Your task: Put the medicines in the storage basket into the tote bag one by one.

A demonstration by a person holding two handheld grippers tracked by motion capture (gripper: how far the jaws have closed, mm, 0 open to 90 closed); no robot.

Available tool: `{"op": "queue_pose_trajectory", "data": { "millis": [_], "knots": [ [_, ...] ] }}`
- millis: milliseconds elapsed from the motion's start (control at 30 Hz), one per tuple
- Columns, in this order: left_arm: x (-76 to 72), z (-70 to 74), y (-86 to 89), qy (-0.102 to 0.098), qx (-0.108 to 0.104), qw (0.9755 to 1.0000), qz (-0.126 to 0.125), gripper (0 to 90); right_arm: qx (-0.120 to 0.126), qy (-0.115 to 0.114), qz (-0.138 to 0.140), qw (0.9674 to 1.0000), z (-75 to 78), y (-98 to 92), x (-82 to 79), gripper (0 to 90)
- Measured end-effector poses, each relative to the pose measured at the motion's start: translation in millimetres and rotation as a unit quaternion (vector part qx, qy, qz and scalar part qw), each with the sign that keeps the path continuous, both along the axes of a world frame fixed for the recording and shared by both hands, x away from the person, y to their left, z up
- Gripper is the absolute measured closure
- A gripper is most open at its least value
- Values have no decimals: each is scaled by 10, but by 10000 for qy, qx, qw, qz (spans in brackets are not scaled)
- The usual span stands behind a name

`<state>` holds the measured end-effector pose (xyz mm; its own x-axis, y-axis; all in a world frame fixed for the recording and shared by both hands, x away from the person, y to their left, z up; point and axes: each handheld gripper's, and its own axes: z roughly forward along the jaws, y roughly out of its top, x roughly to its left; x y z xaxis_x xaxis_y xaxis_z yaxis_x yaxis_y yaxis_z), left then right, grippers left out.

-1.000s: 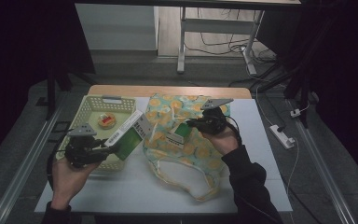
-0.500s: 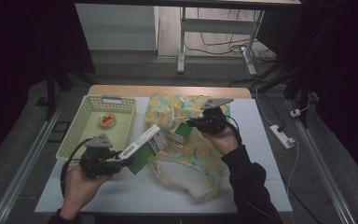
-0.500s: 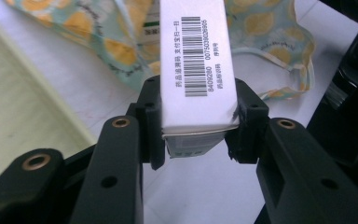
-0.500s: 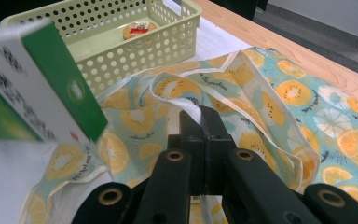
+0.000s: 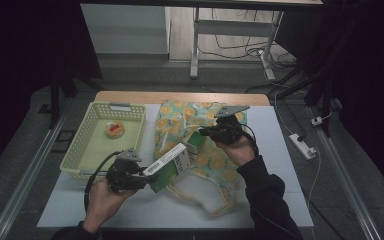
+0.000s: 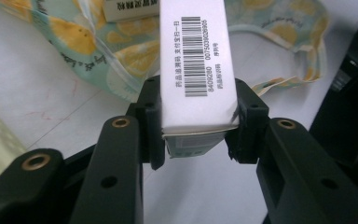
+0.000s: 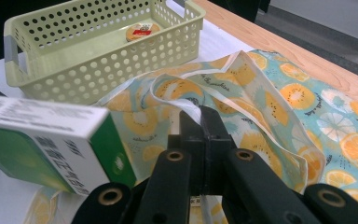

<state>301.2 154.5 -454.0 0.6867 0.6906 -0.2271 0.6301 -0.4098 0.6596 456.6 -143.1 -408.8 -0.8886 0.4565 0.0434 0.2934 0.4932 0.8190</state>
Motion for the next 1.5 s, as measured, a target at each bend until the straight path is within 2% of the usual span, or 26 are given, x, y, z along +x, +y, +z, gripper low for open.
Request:
{"op": "queue_pose_trajectory", "data": {
  "millis": [300, 500, 867, 1067, 1500],
  "knots": [
    [149, -36, -145, 60, 58, 10000, 48, 624, 18, -15, 35, 10000, 10, 20, -17, 895],
    [263, -39, -244, 67, 268, 9996, 105, 623, 21, -22, 72, 10000, 19, 29, -31, 895],
    [384, -27, -233, 158, 146, 9994, 269, 623, 22, -14, 117, 9999, 25, 53, -51, 895],
    [448, -1, -255, 130, 229, 9992, 307, 623, 15, -11, 124, 9999, 25, 59, -56, 895],
    [611, 5, -416, 67, 373, 9986, 360, 623, 32, -16, 121, 9999, 29, 54, -56, 895]
  ]
}}
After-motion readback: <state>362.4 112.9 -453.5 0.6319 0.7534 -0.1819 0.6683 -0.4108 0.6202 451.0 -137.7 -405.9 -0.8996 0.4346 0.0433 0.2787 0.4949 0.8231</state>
